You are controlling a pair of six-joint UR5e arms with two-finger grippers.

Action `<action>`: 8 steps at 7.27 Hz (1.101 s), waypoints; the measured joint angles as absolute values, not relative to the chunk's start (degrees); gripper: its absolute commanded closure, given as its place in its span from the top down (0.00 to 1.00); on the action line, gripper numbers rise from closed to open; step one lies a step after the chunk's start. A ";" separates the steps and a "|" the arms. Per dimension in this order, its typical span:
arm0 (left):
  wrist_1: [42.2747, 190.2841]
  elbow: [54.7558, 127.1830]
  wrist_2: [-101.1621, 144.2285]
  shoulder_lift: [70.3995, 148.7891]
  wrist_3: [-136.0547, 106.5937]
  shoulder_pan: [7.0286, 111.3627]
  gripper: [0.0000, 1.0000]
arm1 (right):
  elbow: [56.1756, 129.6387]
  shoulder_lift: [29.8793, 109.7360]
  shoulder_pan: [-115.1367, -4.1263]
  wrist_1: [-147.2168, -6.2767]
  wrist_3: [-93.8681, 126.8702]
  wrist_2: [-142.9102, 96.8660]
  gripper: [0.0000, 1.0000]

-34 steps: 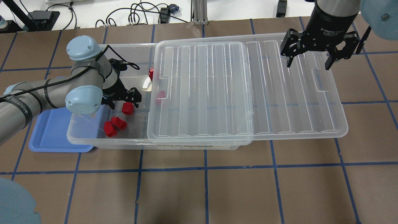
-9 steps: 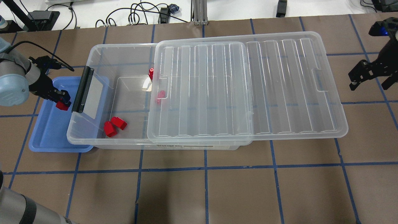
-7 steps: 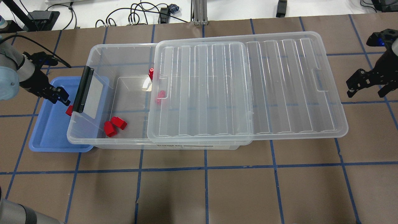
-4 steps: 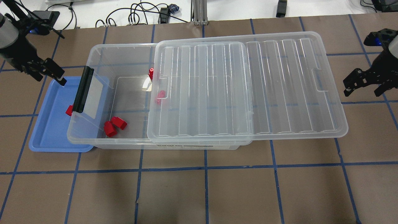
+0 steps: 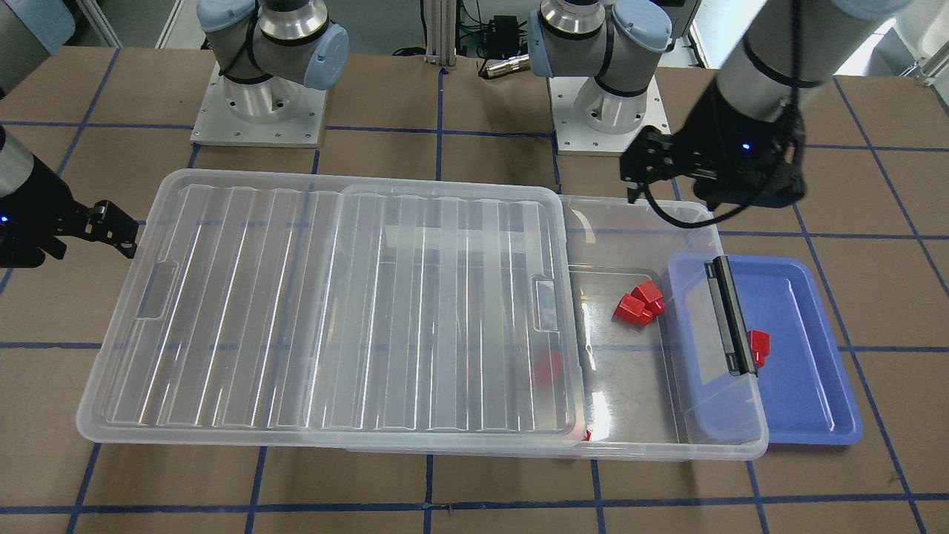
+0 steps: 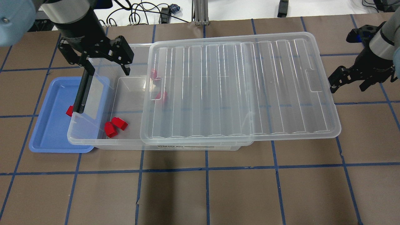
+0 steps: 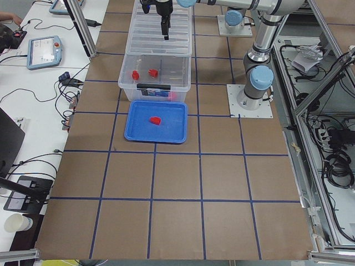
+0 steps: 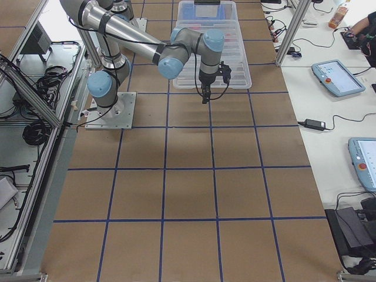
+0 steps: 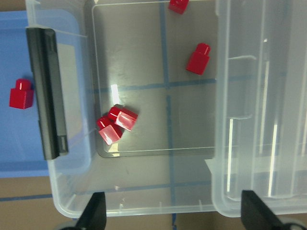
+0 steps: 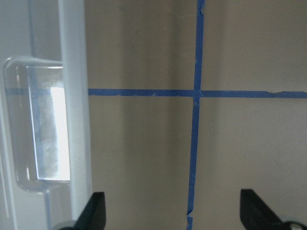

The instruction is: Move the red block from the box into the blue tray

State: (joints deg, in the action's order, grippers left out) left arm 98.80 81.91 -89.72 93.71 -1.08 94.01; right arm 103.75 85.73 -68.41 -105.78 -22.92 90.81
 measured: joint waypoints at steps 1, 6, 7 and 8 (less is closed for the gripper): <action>97.44 82.48 -89.85 93.53 -2.67 94.87 1.00 | 103.85 85.02 -68.61 -106.47 -22.82 90.68 1.00; 87.75 85.72 -89.54 93.04 -2.45 89.31 1.00 | 103.36 82.92 -69.24 -108.19 -22.30 89.25 1.00; 85.33 85.83 -89.39 92.71 -2.33 89.39 1.00 | 103.36 82.92 -70.51 -108.22 -21.70 88.65 1.00; 84.44 85.98 -89.37 92.80 -2.25 89.44 1.00 | 103.35 82.86 -72.53 -108.25 -21.03 88.54 1.00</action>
State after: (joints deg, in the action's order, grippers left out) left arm 84.44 85.98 -89.37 92.80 -2.25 89.44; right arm 103.35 82.86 -72.53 -108.25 -21.03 88.54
